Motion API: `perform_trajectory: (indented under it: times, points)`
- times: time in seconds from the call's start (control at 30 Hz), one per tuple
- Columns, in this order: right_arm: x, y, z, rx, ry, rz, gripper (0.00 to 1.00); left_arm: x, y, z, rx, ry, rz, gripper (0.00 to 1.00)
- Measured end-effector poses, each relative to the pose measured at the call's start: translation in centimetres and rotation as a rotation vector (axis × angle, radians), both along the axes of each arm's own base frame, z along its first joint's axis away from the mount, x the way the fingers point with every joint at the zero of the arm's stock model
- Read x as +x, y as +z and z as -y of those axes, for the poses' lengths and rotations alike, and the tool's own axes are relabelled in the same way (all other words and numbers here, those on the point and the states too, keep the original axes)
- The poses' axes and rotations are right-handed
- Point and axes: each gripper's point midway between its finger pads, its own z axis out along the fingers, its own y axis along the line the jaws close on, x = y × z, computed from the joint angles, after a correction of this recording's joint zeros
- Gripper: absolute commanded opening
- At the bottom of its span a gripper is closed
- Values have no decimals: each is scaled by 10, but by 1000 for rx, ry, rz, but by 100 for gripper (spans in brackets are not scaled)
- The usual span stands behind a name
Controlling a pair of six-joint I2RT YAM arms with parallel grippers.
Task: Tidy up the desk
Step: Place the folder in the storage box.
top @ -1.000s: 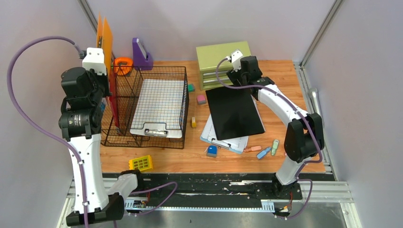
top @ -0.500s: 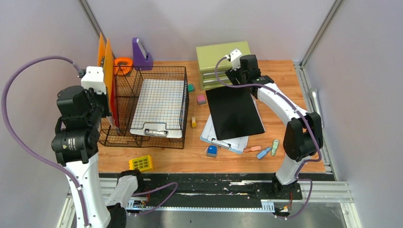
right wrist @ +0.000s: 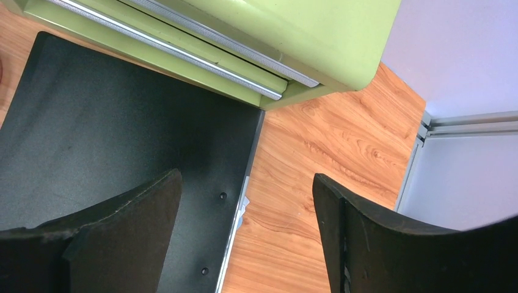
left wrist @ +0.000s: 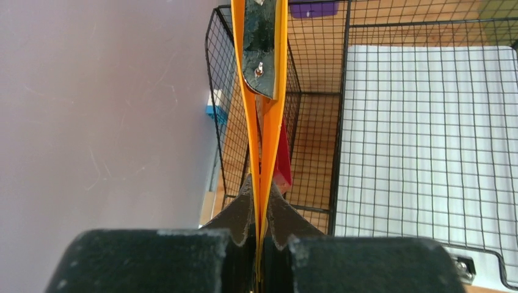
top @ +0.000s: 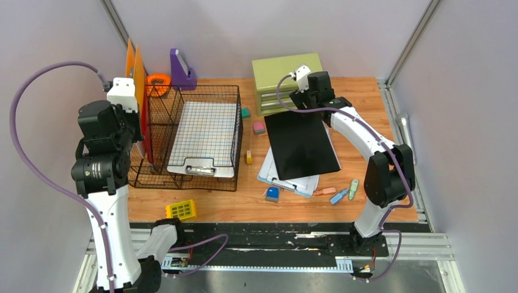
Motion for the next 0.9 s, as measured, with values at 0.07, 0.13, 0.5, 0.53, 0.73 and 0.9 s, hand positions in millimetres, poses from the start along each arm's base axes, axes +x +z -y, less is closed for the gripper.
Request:
perform_trajectory:
  times: [0.07, 0.13, 0.5, 0.53, 0.73, 0.9]
  points:
    - [0, 0, -1, 1, 1, -1, 79, 8, -1, -3, 8, 5, 8, 0]
    - [0, 0, -1, 1, 1, -1, 79, 14, -5, -4, 11, 8, 3, 0]
    - [-1, -2, -4, 8, 5, -6, 79, 24, -32, -13, 31, 27, -24, 0]
    - [-1, -4, -5, 9, 7, -10, 79, 23, -34, -14, 29, 31, -29, 0]
    - [1, -16, -7, 5, 12, -34, 78, 24, -47, -14, 20, 27, -62, 0]
    - [3, -23, -9, 2, 16, -49, 78, 21, -47, -11, 16, 17, -64, 0]
